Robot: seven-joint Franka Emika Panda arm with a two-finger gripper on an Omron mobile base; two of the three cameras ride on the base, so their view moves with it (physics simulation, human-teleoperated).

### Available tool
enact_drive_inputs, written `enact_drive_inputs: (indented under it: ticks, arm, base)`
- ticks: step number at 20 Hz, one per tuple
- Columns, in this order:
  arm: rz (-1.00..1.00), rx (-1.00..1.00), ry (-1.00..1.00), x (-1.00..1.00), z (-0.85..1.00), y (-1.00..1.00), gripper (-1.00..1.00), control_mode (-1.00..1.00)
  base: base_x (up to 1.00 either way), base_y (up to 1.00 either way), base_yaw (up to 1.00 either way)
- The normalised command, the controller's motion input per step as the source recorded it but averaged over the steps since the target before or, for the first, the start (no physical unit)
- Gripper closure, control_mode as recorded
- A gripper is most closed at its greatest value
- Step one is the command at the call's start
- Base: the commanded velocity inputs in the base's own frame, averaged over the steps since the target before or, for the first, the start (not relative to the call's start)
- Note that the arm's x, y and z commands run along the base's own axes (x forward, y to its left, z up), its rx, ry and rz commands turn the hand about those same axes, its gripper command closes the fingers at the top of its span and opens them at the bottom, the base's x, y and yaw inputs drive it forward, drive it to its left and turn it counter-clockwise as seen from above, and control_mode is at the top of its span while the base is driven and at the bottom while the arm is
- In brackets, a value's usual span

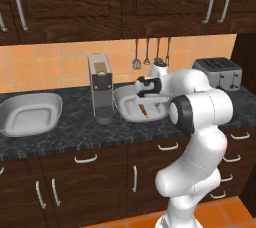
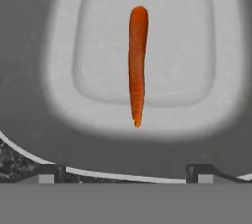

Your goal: Place one carrot and one chicken drumstick in each tupperware on the nearby counter, to pack two identical lunches.

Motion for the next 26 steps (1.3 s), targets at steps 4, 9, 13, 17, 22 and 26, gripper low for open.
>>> enact_drive_inputs:
  ticks: [4,9,13,17,22,26]
  arm:
    - [0.00,0.00,-0.17,-1.00,0.15,0.01,-1.00,-1.00]
    - [0.00,0.00,0.00,-1.00,0.24,0.02,-1.00,-1.00]
    - [0.00,0.00,-0.03,-1.00,0.71,0.00,-1.00,-1.00]
    - [0.02,0.00,-0.13,-1.00,1.00,0.00,-1.00,-1.00]
    - [0.01,0.00,-0.06,-0.94,0.75,-0.02,-1.00,-1.00]
    - [0.00,0.00,0.01,-0.82,0.16,-0.05,-1.00,-1.00]
  base:
    - [0.00,0.00,0.00]
    - [0.00,0.00,0.00]
    - [0.00,0.00,0.00]
    - [0.00,0.00,0.00]
    - [0.00,0.00,0.00]
    - [0.00,0.00,0.00]
